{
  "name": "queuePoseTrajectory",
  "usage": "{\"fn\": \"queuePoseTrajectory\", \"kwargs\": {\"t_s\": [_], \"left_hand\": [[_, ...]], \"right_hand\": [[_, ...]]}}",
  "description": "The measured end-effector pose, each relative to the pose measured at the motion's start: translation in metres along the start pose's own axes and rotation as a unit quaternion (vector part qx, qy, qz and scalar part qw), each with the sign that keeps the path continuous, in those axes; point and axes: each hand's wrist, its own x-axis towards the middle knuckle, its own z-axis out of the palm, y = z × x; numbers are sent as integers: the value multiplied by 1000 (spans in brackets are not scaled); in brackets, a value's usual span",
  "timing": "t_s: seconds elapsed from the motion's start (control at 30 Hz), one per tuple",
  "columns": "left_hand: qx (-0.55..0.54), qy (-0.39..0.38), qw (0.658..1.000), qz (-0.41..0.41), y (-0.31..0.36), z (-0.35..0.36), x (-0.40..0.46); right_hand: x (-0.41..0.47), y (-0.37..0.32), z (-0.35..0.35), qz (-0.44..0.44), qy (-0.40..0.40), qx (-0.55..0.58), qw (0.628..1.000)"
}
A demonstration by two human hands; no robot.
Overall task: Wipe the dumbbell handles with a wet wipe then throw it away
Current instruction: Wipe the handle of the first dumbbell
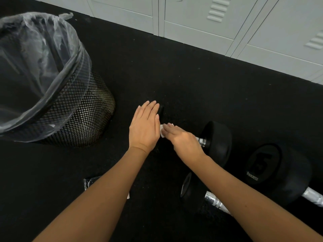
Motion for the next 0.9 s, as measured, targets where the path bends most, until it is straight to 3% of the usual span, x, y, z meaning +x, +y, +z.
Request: {"fn": "queuePoseTrajectory", "kwargs": {"t_s": [0.1, 0.3, 0.53, 0.7, 0.9], "left_hand": [[-27, -10, 1000, 9, -3, -4, 0], [-68, -24, 996, 54, -14, -9, 1], [-78, -1, 996, 43, -11, -7, 1], [-75, 7, 996, 48, -11, -6, 0], [-74, 6, 996, 45, -12, -5, 1]], "right_hand": [[4, -5, 0, 37, 29, 5, 999], [-5, 1, 10, -44, 57, -30, 997], [1, -3, 18, -22, 80, -53, 995], [-6, 5, 18, -94, 63, -109, 988], [7, -1, 16, -42, 72, -81, 993]]}}
